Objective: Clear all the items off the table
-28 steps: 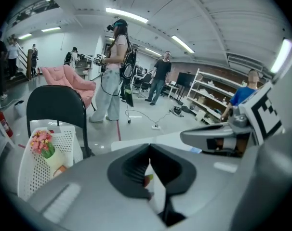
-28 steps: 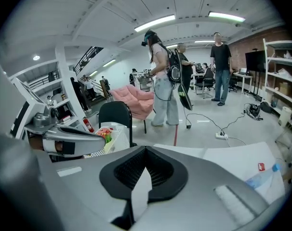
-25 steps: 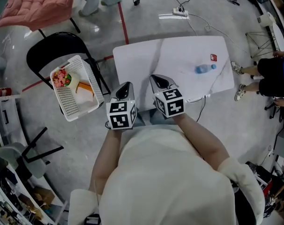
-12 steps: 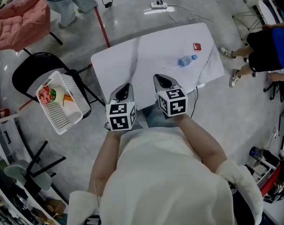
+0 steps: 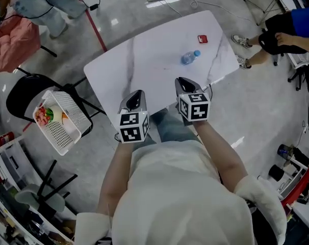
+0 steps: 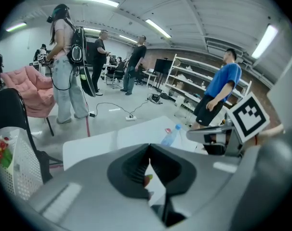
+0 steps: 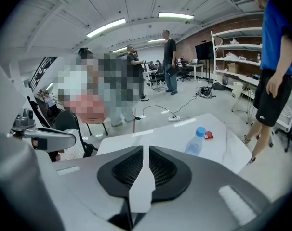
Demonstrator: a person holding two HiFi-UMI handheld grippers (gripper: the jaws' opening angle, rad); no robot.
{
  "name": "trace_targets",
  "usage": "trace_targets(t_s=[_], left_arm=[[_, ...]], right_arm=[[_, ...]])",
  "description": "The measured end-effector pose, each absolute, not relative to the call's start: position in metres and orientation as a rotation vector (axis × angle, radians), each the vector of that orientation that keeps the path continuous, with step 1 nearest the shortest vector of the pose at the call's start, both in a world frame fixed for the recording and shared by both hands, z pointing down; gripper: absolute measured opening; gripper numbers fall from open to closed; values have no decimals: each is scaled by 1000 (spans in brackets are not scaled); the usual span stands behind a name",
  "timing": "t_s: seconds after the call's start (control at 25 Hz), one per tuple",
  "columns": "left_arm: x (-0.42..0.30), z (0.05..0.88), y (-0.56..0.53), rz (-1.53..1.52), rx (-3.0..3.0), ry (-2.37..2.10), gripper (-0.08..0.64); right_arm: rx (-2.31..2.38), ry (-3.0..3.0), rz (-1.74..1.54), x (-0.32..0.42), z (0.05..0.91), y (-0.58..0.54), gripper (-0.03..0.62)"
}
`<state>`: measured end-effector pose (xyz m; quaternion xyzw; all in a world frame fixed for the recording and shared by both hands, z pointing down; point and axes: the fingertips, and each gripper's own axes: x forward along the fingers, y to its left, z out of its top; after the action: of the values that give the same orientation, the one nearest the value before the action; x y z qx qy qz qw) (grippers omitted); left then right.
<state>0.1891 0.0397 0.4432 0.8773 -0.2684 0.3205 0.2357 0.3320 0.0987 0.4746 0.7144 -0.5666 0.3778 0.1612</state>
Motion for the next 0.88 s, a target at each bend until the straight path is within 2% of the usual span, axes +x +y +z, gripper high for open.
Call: trace_targets(t_s=[0.24, 0.64, 0.88], left_arm=[[217, 461, 49, 906, 2395, -706, 9], [259, 508, 50, 981, 2390, -648, 9], [279, 539, 51, 1020, 2364, -643, 9]], right_arm=[[2077, -1532, 1131, 372, 506, 114, 92], [2095, -1426, 1229, 428, 584, 122, 241], [2060, -1389, 1222, 453, 636, 123, 279]])
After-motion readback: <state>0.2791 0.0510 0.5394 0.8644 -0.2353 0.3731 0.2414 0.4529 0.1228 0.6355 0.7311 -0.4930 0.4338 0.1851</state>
